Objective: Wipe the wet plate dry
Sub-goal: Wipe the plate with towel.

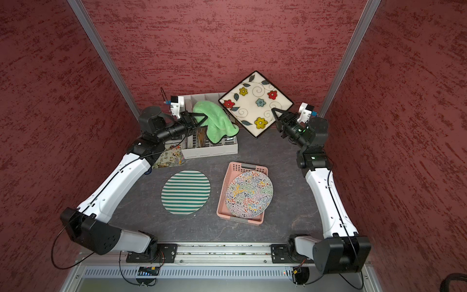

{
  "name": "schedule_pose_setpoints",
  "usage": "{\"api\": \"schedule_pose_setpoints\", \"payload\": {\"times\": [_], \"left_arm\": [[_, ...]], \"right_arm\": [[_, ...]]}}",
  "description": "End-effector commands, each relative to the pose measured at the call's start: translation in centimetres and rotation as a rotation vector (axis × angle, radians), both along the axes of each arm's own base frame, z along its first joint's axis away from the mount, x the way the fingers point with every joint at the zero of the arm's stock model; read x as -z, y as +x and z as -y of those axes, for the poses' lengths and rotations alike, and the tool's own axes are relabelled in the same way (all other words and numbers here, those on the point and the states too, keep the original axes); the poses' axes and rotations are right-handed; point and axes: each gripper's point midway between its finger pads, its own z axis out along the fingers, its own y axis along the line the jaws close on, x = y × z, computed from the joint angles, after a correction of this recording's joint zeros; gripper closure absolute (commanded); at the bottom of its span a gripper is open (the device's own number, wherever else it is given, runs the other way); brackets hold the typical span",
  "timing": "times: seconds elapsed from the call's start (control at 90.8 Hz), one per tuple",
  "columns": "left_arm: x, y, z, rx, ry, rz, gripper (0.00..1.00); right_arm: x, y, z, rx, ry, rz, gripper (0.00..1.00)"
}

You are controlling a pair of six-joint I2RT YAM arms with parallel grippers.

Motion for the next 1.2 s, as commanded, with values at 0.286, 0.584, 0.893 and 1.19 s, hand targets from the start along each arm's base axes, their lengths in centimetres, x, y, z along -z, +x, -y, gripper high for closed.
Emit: {"api": "schedule_pose_setpoints", "payload": {"times": [0.286, 0.584, 0.893, 1.19], "left_arm": [[-13.0, -4.7, 1.8, 0.268, -0.371, 0.36, 1.0], [-17.0, -7.6, 5.7, 0.394, -0.566, 0.432, 1.0], [-15.2, -8.5, 10.3, 0.489, -0.693, 0.357, 1.0], [-18.9, -6.7, 2.6, 0.314, -0.668, 0.469, 1.0]], "right_arm": [[-8.6, -6.1, -4.7, -0.313, 0.184, 0.364, 1.0], [-9.5, -7.0, -9.5, -0.449, 0.2, 0.421, 1.0], [-14.2, 1.5, -5.0, -0.169, 0.191, 0.47, 1.0], [-9.9, -2.8, -7.9, -0.346, 0.134, 0.442, 1.0]]}}
